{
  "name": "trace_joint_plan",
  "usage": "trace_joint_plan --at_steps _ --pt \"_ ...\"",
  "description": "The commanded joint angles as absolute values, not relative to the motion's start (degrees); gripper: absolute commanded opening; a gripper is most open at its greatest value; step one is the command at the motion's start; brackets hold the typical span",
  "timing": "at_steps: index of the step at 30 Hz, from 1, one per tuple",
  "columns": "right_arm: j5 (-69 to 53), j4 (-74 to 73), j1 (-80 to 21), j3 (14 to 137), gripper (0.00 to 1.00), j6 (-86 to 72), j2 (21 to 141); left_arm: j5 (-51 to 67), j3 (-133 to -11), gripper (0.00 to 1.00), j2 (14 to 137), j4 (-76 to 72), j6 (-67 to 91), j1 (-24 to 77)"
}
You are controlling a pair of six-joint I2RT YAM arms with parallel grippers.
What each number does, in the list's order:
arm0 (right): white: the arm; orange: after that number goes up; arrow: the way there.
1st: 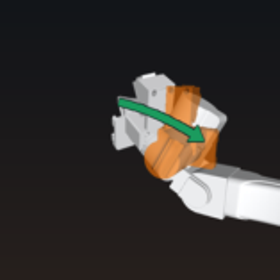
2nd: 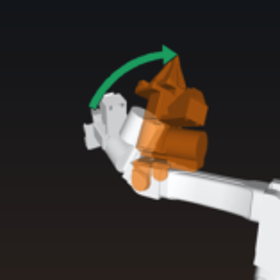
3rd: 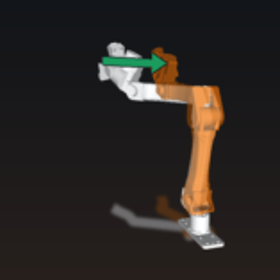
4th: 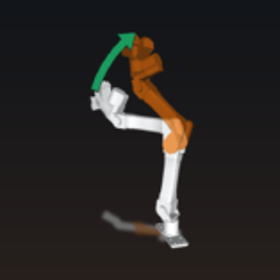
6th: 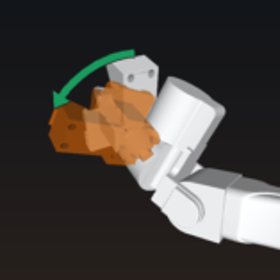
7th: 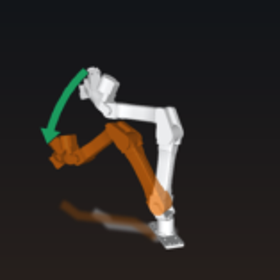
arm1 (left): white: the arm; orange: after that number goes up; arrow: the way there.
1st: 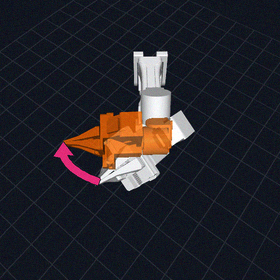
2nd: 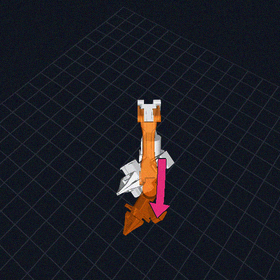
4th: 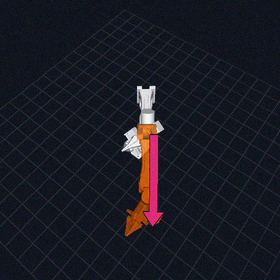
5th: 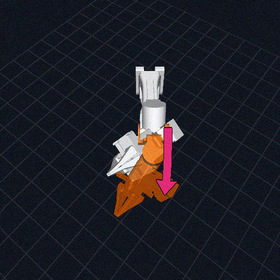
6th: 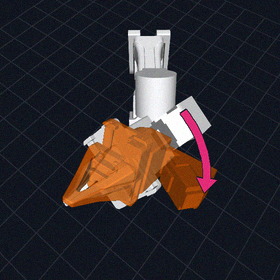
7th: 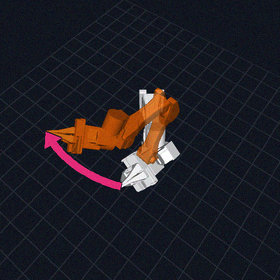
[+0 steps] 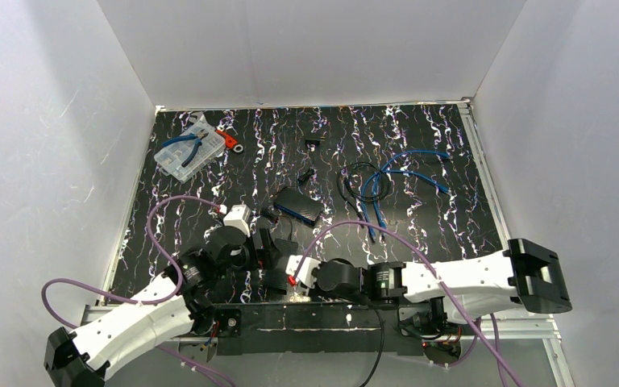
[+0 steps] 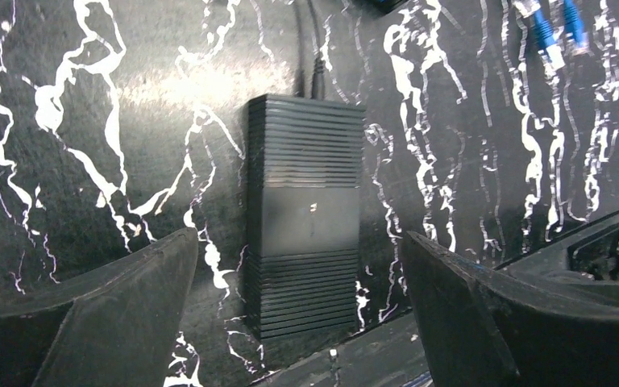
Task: Insert the plug into the switch port
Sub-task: Insert the connector into the switch port.
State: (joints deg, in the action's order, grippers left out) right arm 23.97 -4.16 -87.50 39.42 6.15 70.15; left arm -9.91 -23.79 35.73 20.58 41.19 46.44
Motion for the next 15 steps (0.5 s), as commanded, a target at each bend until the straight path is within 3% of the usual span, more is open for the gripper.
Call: trace_joint_plan --at_steps 1,15 --pt "21.7 1.3 -85.9 39.0 0.01 4.6 72.1 -9.6 -20.4 0.95 35.2 18.0 43.0 45.8" --pt "13.4 2.7 -84.4 39.9 0.01 3.4 80.1 -3.7 -12.0 0.78 30.8 14.1 46.0 45.3"
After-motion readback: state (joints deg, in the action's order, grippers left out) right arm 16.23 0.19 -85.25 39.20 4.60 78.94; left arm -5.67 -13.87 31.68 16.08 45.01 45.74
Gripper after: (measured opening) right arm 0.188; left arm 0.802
